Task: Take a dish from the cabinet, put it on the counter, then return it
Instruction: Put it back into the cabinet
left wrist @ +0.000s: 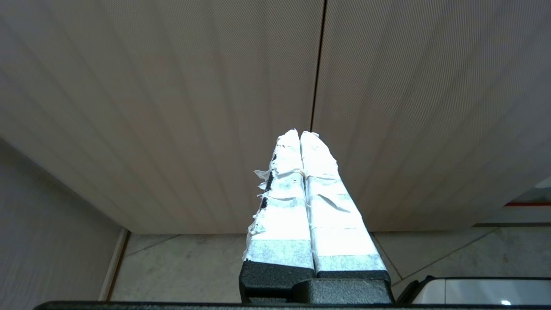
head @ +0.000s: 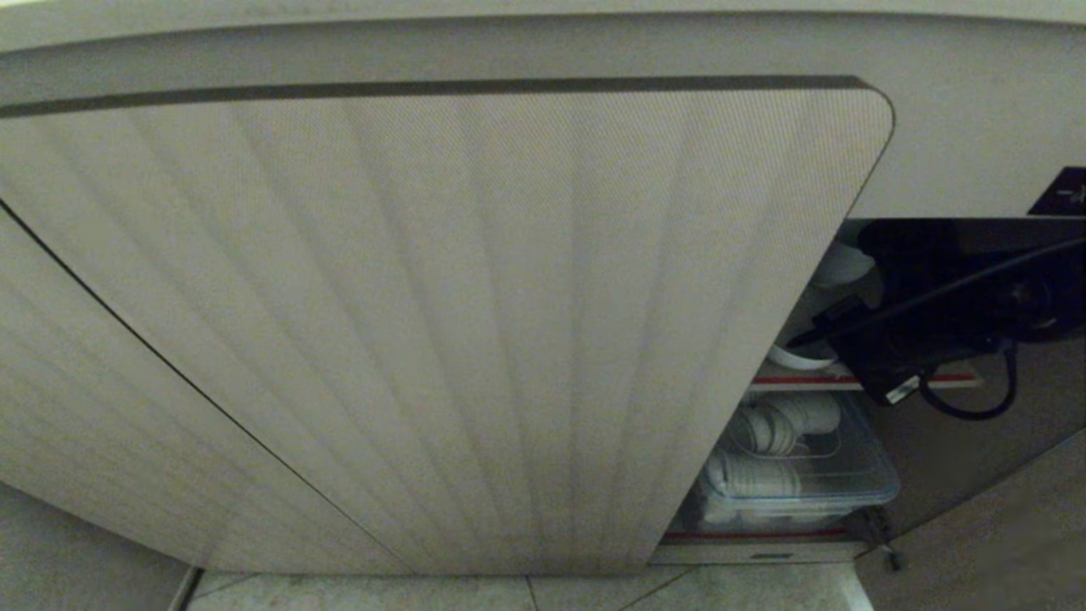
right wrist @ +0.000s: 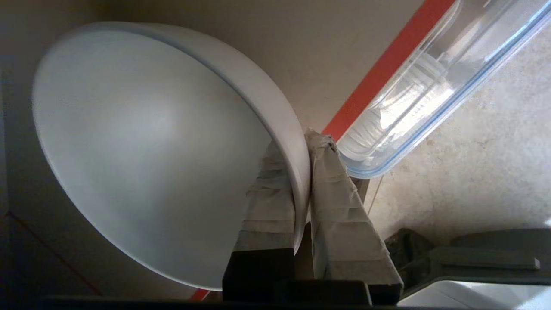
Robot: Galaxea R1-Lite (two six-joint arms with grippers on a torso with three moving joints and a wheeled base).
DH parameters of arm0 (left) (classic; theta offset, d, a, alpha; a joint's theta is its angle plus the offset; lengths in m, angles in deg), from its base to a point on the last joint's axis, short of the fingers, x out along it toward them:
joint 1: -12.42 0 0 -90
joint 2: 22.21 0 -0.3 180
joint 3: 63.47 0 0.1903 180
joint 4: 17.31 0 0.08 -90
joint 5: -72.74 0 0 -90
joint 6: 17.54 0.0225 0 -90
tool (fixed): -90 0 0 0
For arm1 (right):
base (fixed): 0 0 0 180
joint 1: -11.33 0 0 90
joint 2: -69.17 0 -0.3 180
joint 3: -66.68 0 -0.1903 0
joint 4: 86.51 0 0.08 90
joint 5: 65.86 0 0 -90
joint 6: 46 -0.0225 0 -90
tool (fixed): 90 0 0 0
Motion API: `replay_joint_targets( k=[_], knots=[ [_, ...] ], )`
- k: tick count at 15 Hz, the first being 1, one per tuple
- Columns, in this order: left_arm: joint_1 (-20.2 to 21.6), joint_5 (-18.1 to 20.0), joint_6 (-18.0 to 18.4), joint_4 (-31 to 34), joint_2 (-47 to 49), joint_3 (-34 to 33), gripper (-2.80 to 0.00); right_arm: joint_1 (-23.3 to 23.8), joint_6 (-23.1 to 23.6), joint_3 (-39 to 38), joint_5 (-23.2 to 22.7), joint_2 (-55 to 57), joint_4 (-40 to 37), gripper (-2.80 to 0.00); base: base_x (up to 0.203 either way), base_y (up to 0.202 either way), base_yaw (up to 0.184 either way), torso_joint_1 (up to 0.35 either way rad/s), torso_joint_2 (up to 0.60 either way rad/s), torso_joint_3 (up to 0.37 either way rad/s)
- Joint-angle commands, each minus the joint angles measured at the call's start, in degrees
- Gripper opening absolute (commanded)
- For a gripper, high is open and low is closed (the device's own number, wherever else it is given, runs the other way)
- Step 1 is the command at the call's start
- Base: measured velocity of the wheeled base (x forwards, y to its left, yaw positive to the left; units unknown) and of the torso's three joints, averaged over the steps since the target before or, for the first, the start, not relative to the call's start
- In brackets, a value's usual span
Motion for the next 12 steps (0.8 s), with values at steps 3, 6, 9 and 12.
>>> replay_joint_targets(
  k=[3,6,9,12],
  knots=[
    [0.0,0.0,0.0,0.0,0.0,0.0,-2.80,0.0,-1.5,1.2,0.1,1.0,-0.1,-2.80,0.000,0.000,0.000,0.000,0.00,0.000],
    [0.0,0.0,0.0,0.0,0.0,0.0,-2.80,-0.1,-1.5,1.2,0.1,1.2,0.0,-2.80,0.000,0.000,0.000,0.000,0.00,0.000],
    [0.0,0.0,0.0,0.0,0.0,0.0,-2.80,-0.1,-1.5,1.9,0.2,1.8,0.0,-2.80,0.000,0.000,0.000,0.000,0.00,0.000],
    [0.0,0.0,0.0,0.0,0.0,0.0,-2.80,-0.1,-1.5,2.5,0.2,2.4,0.0,-2.80,0.000,0.000,0.000,0.000,0.00,0.000]
  ],
)
